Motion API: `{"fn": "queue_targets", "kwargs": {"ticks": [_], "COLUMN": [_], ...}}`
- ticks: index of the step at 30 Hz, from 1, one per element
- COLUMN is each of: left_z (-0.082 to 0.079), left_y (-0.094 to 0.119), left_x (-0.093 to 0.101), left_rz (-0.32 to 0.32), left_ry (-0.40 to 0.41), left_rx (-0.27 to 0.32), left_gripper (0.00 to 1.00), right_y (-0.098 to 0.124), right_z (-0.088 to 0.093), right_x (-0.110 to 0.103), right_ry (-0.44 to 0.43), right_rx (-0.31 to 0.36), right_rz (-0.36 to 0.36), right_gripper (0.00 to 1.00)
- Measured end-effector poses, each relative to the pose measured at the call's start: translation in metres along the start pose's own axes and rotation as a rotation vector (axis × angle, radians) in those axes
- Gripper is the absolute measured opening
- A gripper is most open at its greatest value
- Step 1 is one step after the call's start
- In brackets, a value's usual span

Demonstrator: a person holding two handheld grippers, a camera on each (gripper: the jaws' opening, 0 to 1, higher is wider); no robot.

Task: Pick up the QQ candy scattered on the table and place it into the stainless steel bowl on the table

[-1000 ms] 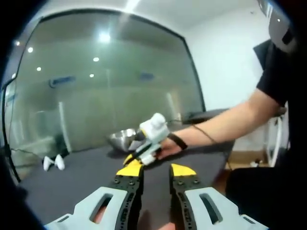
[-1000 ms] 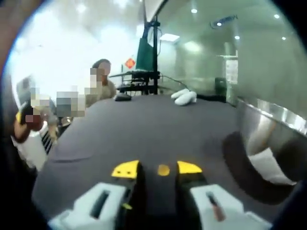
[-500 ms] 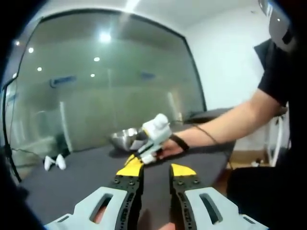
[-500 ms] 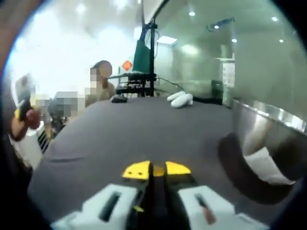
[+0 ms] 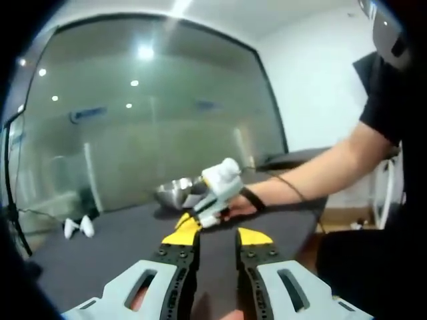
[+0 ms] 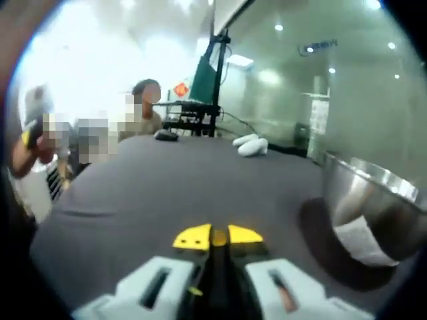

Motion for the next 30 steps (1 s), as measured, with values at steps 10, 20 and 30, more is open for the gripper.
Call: {"fn": "queue_targets", "kwargs": {"ticks": [10, 20, 30], "left_z": [-0.006, -0.008, -0.004], "left_y": [-0.004, -0.015, -0.019], "left_x": [0.005, 0.009, 0.015], "left_rz": [0.028, 0.052, 0.062], "left_ry": [-0.022, -0.029, -0.024], "left_rx": [0.004, 0.003, -0.019], "left_gripper": [0.23, 0.23, 0.23], "right_y": [0.034, 0.077, 0.092], "right_z": [-0.014, -0.028, -0.057], "right_x": [0.004, 0.024, 0.058], "right_ry": [0.004, -0.024, 0.157], "right_rx": [0.119, 0.198, 0.271], "right_rz": [0.185, 0.432, 0.700], "right_gripper": [0.09, 0.09, 0.09]}}
Point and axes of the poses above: the point that each gripper's makers call its tool centre point, and the gripper's own axes: y roughly backward along the fingers, x roughly to its right, z roughly out of its underside, the point moved 9 cm from there along y, roughly backward along the fingers, and after that the axes turned 12 degrees about z, right-handed, at the moved point
